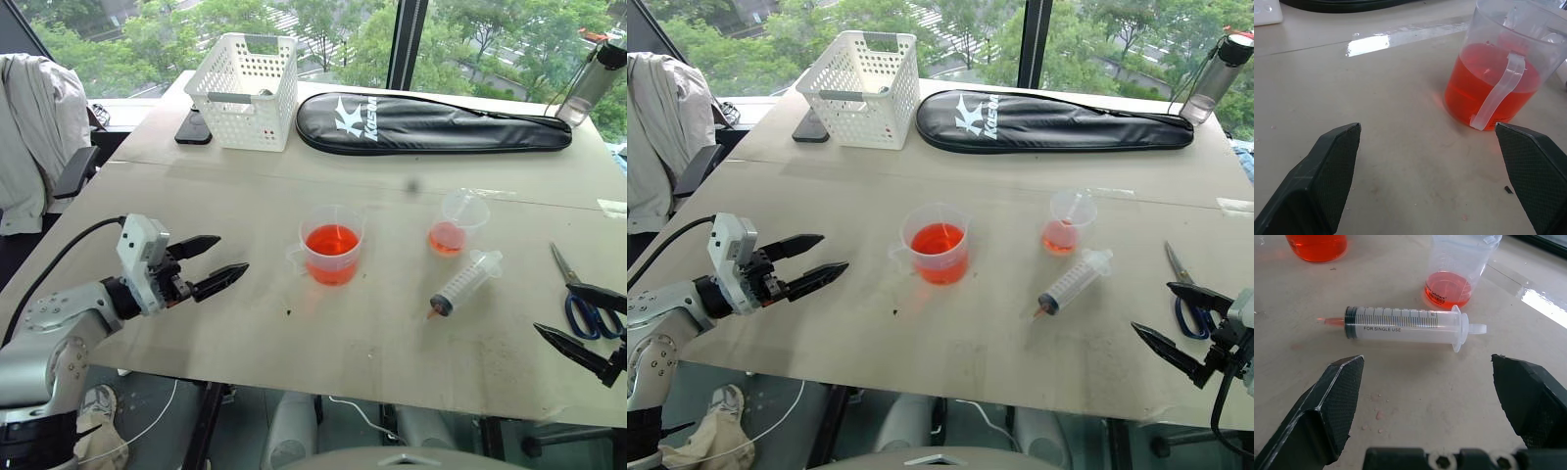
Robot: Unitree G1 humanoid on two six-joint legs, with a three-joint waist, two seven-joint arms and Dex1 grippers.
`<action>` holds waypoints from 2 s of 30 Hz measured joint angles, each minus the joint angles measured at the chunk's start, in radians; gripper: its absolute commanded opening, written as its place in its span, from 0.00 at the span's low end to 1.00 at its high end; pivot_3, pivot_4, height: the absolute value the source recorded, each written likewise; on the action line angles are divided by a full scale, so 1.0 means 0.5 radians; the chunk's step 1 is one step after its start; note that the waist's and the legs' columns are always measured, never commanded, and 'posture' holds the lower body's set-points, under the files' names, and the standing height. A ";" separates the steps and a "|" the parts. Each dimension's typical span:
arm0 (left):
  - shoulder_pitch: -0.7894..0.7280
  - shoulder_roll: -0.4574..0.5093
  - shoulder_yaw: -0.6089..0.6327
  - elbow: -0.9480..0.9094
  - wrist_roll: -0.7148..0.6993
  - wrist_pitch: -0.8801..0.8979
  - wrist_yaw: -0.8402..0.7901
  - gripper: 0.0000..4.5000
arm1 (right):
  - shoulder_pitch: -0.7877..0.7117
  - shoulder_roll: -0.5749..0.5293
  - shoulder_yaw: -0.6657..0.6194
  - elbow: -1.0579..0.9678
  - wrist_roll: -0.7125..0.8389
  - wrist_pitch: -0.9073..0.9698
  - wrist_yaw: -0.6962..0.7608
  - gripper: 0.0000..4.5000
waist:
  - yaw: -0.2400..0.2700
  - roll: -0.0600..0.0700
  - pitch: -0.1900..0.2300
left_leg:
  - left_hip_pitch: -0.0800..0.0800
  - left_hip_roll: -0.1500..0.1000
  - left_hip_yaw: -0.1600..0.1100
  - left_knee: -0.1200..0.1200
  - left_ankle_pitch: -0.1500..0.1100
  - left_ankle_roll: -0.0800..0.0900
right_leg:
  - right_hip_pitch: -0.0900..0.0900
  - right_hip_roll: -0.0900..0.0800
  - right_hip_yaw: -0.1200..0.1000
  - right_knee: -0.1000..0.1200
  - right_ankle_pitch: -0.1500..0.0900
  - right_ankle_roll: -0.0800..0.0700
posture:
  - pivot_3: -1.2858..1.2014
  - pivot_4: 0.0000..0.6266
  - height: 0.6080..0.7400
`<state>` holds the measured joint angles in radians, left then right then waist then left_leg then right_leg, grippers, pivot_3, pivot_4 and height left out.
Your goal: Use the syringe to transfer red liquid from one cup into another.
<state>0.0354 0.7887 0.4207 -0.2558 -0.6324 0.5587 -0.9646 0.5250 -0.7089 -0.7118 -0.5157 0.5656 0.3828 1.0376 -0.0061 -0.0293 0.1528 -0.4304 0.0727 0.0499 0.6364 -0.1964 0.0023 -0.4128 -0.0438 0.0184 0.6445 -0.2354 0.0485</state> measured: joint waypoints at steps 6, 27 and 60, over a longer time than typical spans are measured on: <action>-0.011 -0.007 -0.047 -0.188 -0.096 0.019 -0.019 0.99 | -0.188 0.039 0.096 -0.347 0.119 0.393 -0.526 1.00 | -0.008 0.001 0.000 | 0.000 0.001 0.000 0.000 0.000 -0.001 | 0.000 0.000 0.001 0.000 0.004 -0.006 | 0.52 0.24 0.88; 0.009 0.133 -0.168 -0.408 -0.311 -0.093 -0.588 0.99 | -0.785 -0.403 0.738 -0.179 2.701 0.961 -3.621 1.00 | -0.017 -0.003 -0.001 | -0.002 0.001 -0.001 0.001 0.001 0.001 | 0.000 0.009 0.007 0.000 0.004 -0.006 | 0.52 0.24 0.88; 0.207 0.116 -0.153 -0.493 -0.313 -0.188 -0.553 1.00 | -0.995 -0.363 1.073 0.162 2.821 1.084 -4.300 0.33 | 0.044 -0.006 -0.010 | -0.003 0.001 0.002 0.001 -0.001 0.005 | 0.002 0.007 0.014 -0.005 0.004 -0.008 | 0.52 0.24 0.88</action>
<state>0.1391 0.8469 0.3441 -0.5024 -0.7888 0.4649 -1.2411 0.0273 -0.8903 -0.1755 -0.4347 1.9761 0.9246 -1.1127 0.0157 -0.0324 0.1477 -0.4320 0.0733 0.0508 0.6370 -0.1970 0.0048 -0.4118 -0.0404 0.0255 0.6421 -0.2332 0.0446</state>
